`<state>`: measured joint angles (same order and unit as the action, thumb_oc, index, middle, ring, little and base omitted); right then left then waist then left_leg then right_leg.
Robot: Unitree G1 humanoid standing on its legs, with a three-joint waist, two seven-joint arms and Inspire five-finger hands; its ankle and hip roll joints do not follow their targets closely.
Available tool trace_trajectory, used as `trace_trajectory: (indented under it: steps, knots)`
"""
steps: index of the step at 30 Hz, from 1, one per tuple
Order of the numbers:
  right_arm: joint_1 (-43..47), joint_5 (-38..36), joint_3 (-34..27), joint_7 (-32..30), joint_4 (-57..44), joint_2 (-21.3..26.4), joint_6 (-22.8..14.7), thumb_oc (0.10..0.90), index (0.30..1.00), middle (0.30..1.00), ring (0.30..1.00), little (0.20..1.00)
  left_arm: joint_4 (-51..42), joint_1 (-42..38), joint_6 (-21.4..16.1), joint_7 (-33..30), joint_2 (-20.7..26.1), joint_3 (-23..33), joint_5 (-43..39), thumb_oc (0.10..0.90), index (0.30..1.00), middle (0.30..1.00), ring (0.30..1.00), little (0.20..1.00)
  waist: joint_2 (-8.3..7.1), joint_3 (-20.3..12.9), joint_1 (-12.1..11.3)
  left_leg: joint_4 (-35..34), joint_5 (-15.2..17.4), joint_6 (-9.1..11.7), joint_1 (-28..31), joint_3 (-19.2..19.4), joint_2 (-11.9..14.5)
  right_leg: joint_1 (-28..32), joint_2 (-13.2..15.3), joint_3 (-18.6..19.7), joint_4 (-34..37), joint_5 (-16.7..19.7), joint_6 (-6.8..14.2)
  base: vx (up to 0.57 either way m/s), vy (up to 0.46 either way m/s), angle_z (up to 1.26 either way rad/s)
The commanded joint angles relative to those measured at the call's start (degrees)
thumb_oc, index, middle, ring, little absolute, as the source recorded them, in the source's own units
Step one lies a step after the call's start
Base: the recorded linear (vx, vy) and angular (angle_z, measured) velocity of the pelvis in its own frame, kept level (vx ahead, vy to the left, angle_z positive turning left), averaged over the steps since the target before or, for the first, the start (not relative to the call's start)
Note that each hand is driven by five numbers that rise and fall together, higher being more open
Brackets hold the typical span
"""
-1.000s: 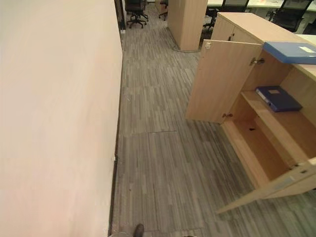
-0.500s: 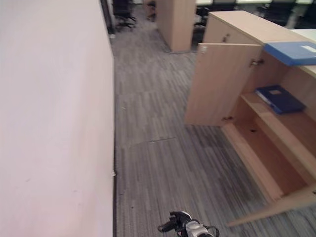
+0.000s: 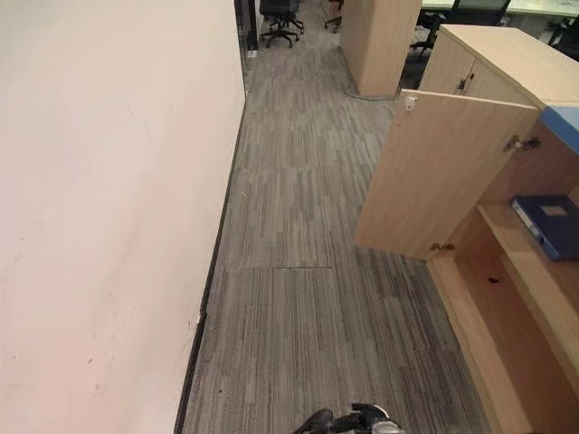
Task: Put the empty folder in the office cabinet
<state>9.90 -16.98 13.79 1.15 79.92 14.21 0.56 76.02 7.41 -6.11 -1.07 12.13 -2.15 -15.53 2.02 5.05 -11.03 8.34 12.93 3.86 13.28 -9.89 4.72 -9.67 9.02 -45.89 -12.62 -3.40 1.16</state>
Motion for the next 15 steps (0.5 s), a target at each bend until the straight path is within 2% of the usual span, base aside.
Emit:
trace_trajectory:
  steps: [1, 3, 4, 5, 6, 7, 9, 10, 11, 12, 13, 14, 15]
  knots:
    - [0.8, -2.2, -2.8, -0.5, 0.2, -1.7, -0.4, 0.8, 0.9, 0.9, 0.9, 0.9, -2.0, -0.1, -1.2, -1.9, 0.9, -1.3, -2.7, 0.8, 0.9, 0.9, 0.9, 0.9, 0.3, 1.0, -0.8, 3.6, -8.3, 2.4, -0.8, 1.1, -5.2, 6.6, 0.9, 4.6, 5.5, 0.8, 0.5, 0.17, -0.11, 0.08]
    - [0.3, -4.4, -3.8, -0.6, 0.3, -2.0, -0.6, 0.8, 0.9, 0.9, 0.9, 0.9, -2.0, 0.2, -1.5, -2.5, 0.6, -0.1, -4.4, 0.8, 0.9, 0.9, 0.9, 0.9, 0.01, 1.4, -1.0, 13.0, -12.9, 5.5, -4.3, 3.4, -6.2, 8.9, -0.5, 5.7, 6.6, -0.3, -0.7, 0.17, -0.138, -0.14]
    - [-0.2, -5.3, -4.5, -0.8, 0.5, -1.9, -0.6, 0.8, 0.9, 0.9, 0.9, 0.9, -2.0, 0.6, -1.5, -2.8, 0.4, 0.8, -4.9, 0.8, 0.9, 0.9, 0.9, 0.9, -0.45, 2.0, -1.2, 22.1, -16.9, 7.6, -7.5, 5.6, -7.1, 11.0, -1.4, 7.2, 7.5, -1.6, -2.0, 0.14, -0.125, -0.36]
    - [-0.2, -5.3, -4.5, -0.8, 0.5, -1.9, -0.6, 0.8, 0.9, 0.9, 0.9, 0.9, -2.0, 0.6, -1.5, -2.8, 0.4, 0.8, -4.9, 0.8, 0.9, 0.9, 0.9, 0.9, -0.41, 2.0, -1.3, 22.6, -16.8, 7.7, -7.8, 5.7, -7.0, 10.9, -1.5, 7.2, 7.5, -1.6, -2.1, 0.16, -0.114, -0.2]
    - [-0.4, -5.8, -4.8, -1.0, 0.6, -1.7, -0.6, 0.8, 0.9, 0.9, 0.9, 0.9, -1.9, 0.9, -1.5, -2.8, 0.2, 0.9, -4.9, 0.8, 0.9, 0.9, 0.9, 0.9, -0.79, 2.5, -1.4, 26.2, -17.7, 7.7, -9.9, 6.9, -7.2, 12.1, -1.5, 8.2, 7.9, -2.0, -2.5, 0.2, -0.067, -0.23]
    - [-0.6, -6.6, -5.3, -1.3, 0.7, -1.4, -0.5, 0.8, 0.9, 0.9, 0.9, 0.9, -1.7, 1.3, -1.4, -2.7, -0.1, 0.9, -4.9, 0.8, 0.9, 0.9, 0.9, 0.9, -1.51, 3.2, -1.9, 29.6, -15.1, 5.2, -14.7, 8.6, -7.1, 13.7, -1.4, 10.6, 9.0, -2.5, -2.7, 0.2, -0.063, -0.34]
    - [-0.6, -6.6, -5.3, -1.3, 0.7, -1.4, -0.5, 0.8, 0.9, 0.9, 0.9, 0.9, -1.7, 1.3, -1.4, -2.8, -0.1, 0.9, -4.9, 0.8, 0.9, 0.9, 0.9, 0.9, -1.42, 3.1, -2.2, 29.9, -14.8, 5.1, -14.9, 8.8, -6.9, 13.5, -1.5, 10.8, 9.0, -2.5, -2.8, 0.16, -0.008, -0.61]
    - [-0.7, -6.7, -5.3, -1.4, 1.0, -1.5, -0.5, 0.8, 0.9, 0.9, 0.9, 0.9, -1.3, 1.5, -1.2, -2.7, -0.4, 0.9, -4.8, 0.8, 0.9, 0.9, 0.9, 0.9, -2.74, 3.9, -3.0, 27.4, -9.3, 1.4, -20.5, 10.3, -5.7, 15.1, -0.4, 13.6, 9.8, -2.5, -1.6, 0.24, 0.024, -0.61]
    - [-0.7, -6.5, -5.1, -1.6, 1.2, -1.4, -0.6, 0.8, 0.9, 0.9, 0.9, 0.9, -1.2, 1.6, -1.2, -2.8, -0.5, 0.9, -4.9, 0.8, 0.9, 0.9, 0.9, 0.9, -3.3, 4.3, -3.3, 25.0, -7.4, 0.5, -22.3, 9.9, -5.4, 15.6, 0.0, 14.6, 10.1, -2.4, -0.9, 0.24, 0.023, -0.56]
    - [-0.7, -6.5, -5.1, -1.6, 1.2, -1.4, -0.6, 0.8, 0.9, 0.9, 0.9, 0.9, -1.2, 1.6, -1.2, -2.8, -0.5, 0.9, -4.9, 0.8, 0.9, 0.9, 0.9, 0.9, -3.3, 4.3, -3.3, 25.0, -7.4, 0.5, -22.3, 9.9, -5.4, 15.6, 0.0, 14.6, 10.1, -2.4, -0.9, 0.14, 0.033, -0.52]
    - [-0.7, -6.2, -5.1, -1.7, 1.5, -1.5, -0.5, 0.8, 0.9, 0.9, 0.9, 0.9, -0.9, 1.6, -1.2, -2.9, -0.5, 1.0, -5.5, 0.8, 0.9, 0.9, 0.9, 0.9, -3.98, 4.6, -4.0, 21.6, -5.8, -0.2, -24.0, 9.6, -4.7, 16.1, 0.6, 16.1, 10.3, -2.2, 0.0, 0.16, 0.055, -0.27]
    - [-0.7, -6.1, -5.0, -1.7, 1.9, -1.5, -0.5, 0.8, 0.9, 0.9, 0.9, 0.9, -0.4, 1.6, -1.3, -3.0, -0.6, 1.1, -6.0, 0.8, 0.9, 0.9, 0.9, 0.9, -4.31, 4.9, -4.5, 16.6, -7.0, 0.1, -25.5, 7.6, -3.4, 16.5, 0.7, 17.8, 10.2, -2.5, 0.5, 0.27, 0.191, -0.19]
    - [-0.3, -6.0, -4.9, -2.1, 2.3, -1.7, -0.6, 0.8, 0.9, 0.9, 0.9, 0.9, 0.0, 1.2, -1.5, -3.4, -0.5, 1.0, -7.4, 0.8, 0.9, 0.9, 0.9, 0.9, -3.36, 5.3, -5.1, 2.7, -16.5, 1.3, -26.3, 1.6, -0.3, 17.4, 0.2, 20.9, 9.6, -2.7, 0.6, 0.32, 0.251, -0.34]
